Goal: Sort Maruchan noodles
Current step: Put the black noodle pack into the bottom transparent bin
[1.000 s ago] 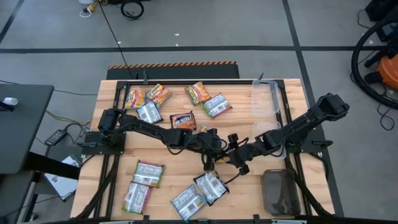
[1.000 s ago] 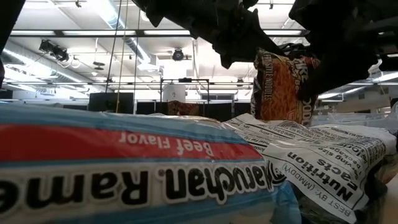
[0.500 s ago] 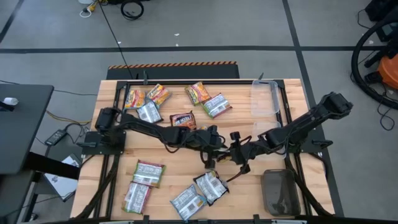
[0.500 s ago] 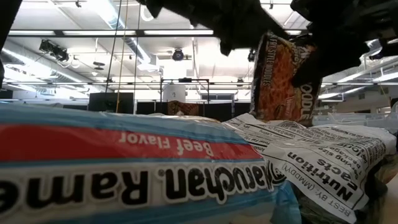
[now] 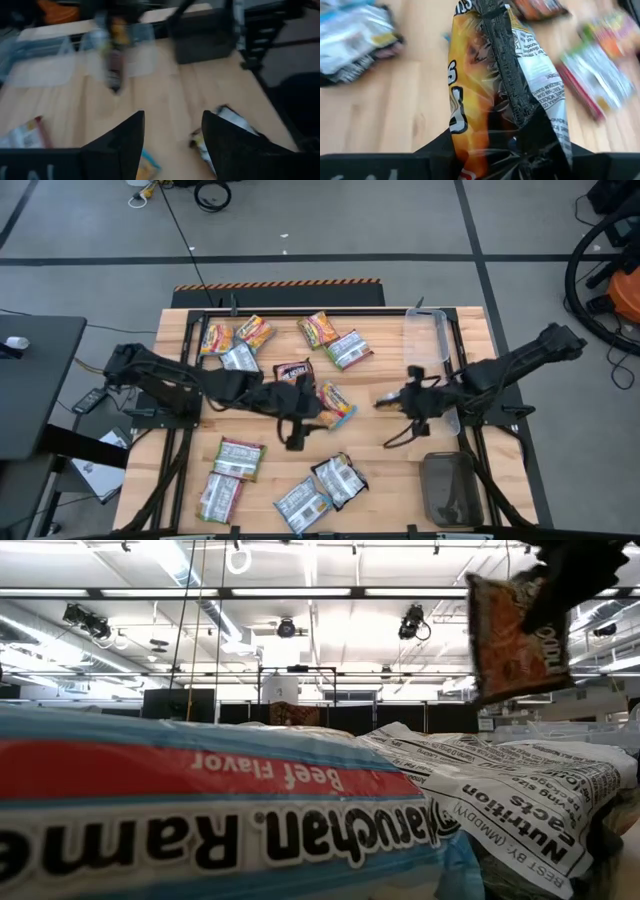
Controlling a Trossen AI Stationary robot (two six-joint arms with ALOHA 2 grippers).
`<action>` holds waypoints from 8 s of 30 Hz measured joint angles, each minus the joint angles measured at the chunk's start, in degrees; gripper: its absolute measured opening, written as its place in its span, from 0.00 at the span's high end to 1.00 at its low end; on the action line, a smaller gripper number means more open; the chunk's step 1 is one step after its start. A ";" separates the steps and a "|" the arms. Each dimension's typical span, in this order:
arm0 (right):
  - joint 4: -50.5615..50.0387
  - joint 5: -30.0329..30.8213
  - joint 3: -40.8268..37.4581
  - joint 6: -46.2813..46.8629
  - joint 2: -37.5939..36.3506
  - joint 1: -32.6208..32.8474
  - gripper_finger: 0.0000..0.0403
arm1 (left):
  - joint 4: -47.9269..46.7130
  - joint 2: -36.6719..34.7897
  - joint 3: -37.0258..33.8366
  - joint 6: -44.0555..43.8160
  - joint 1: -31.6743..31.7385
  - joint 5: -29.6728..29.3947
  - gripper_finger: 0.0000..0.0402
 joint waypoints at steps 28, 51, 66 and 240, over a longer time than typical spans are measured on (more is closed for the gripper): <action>-20.30 -2.71 -6.08 19.26 -12.45 -7.04 0.65 | 19.18 -0.26 -14.99 0.94 -3.42 -1.46 0.52; -20.55 -13.45 -5.11 5.78 -2.90 -19.62 0.49 | 21.00 -0.26 -14.99 2.02 -2.86 -1.44 0.52; -25.24 -18.74 -5.07 -1.09 4.72 -22.32 0.66 | 21.28 -0.26 -14.96 2.00 -2.86 -1.46 0.52; -40.28 -6.57 8.26 39.02 -3.88 8.63 0.98 | -0.35 -0.22 -14.93 -15.17 -6.28 -21.75 0.52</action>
